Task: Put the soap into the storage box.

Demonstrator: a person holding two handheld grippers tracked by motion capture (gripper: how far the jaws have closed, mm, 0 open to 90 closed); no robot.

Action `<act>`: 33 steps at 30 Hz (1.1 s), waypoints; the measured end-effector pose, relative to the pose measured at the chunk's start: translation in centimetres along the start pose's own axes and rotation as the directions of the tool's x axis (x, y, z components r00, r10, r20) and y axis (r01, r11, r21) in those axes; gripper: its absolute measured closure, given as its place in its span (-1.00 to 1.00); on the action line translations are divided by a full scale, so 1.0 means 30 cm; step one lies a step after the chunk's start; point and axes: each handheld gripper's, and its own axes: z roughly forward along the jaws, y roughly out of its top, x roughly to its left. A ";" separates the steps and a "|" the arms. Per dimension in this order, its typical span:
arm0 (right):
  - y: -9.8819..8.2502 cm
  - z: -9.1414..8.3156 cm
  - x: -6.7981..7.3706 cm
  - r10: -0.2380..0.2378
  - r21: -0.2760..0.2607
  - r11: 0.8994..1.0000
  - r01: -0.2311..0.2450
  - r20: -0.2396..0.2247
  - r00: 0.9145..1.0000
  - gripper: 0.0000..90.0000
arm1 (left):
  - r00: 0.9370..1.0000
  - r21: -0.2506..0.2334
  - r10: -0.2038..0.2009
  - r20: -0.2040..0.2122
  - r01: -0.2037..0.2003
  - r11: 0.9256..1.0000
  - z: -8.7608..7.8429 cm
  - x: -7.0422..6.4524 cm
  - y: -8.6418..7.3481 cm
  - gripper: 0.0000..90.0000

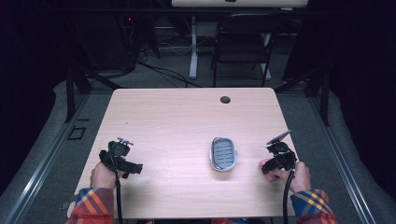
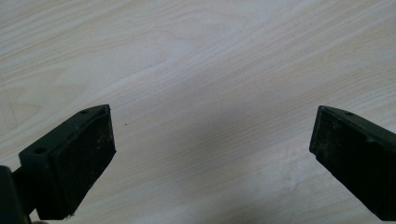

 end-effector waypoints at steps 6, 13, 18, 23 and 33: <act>-0.001 -0.008 0.012 -0.011 -0.029 1.000 0.011 -0.006 1.000 -0.18 | 1.000 -0.027 0.002 0.004 -0.002 1.000 -0.007 0.000 0.001 -1.00; 0.005 -0.027 0.005 -0.044 -0.008 0.999 0.044 0.000 0.999 -0.18 | 1.000 -0.043 0.002 0.022 -0.001 0.999 -0.009 0.000 0.002 -1.00; 0.007 -0.041 0.001 -0.052 -0.016 0.999 0.052 -0.006 0.999 -0.17 | 0.999 -0.048 -0.001 0.039 0.003 0.999 -0.011 -0.002 0.002 -1.00; 0.019 -0.053 -0.001 -0.055 -0.027 0.998 0.055 -0.010 0.998 -0.17 | 0.999 -0.050 -0.001 0.039 0.003 0.999 -0.011 0.000 0.002 -1.00; 0.042 -0.070 0.009 -0.064 -0.039 0.997 0.063 -0.012 0.998 -0.17 | 0.999 -0.053 0.002 0.042 0.000 0.999 -0.013 -0.002 0.001 -1.00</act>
